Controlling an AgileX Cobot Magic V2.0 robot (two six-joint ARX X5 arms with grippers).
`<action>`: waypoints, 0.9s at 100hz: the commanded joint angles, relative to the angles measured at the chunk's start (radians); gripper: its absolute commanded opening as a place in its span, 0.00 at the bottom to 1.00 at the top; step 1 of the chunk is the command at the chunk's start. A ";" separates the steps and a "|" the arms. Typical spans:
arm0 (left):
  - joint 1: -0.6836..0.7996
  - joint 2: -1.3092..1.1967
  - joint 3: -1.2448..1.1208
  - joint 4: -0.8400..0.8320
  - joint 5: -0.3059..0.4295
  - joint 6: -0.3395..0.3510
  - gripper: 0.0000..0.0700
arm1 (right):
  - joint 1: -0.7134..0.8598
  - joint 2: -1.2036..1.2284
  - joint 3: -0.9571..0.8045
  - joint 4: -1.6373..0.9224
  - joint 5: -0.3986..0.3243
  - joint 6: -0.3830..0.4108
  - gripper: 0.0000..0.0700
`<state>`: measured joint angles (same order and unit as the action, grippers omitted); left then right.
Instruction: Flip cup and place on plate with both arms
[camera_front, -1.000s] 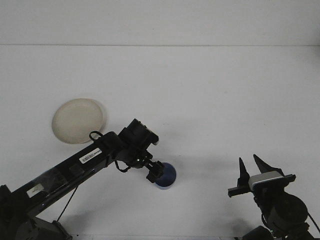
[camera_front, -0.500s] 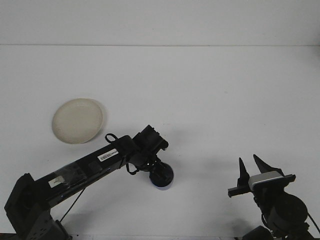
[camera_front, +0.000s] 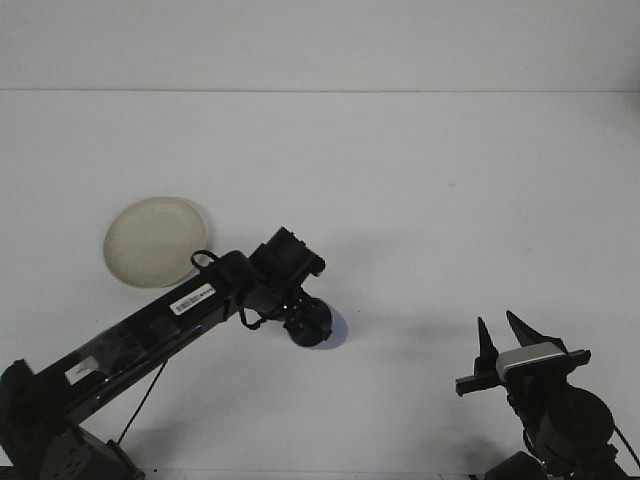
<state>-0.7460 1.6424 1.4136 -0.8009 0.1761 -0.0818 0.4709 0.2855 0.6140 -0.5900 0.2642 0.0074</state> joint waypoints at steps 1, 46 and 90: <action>0.031 -0.032 0.051 -0.019 -0.040 0.033 0.02 | 0.005 0.003 0.002 0.007 0.003 0.003 0.41; 0.544 -0.178 0.136 -0.117 -0.080 0.087 0.02 | 0.005 0.003 0.002 0.006 0.003 0.004 0.41; 0.858 -0.032 0.135 -0.121 -0.079 0.131 0.02 | 0.005 0.003 0.002 0.006 0.003 0.004 0.41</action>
<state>0.0990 1.5696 1.5322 -0.9279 0.0998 0.0353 0.4709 0.2855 0.6140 -0.5911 0.2646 0.0074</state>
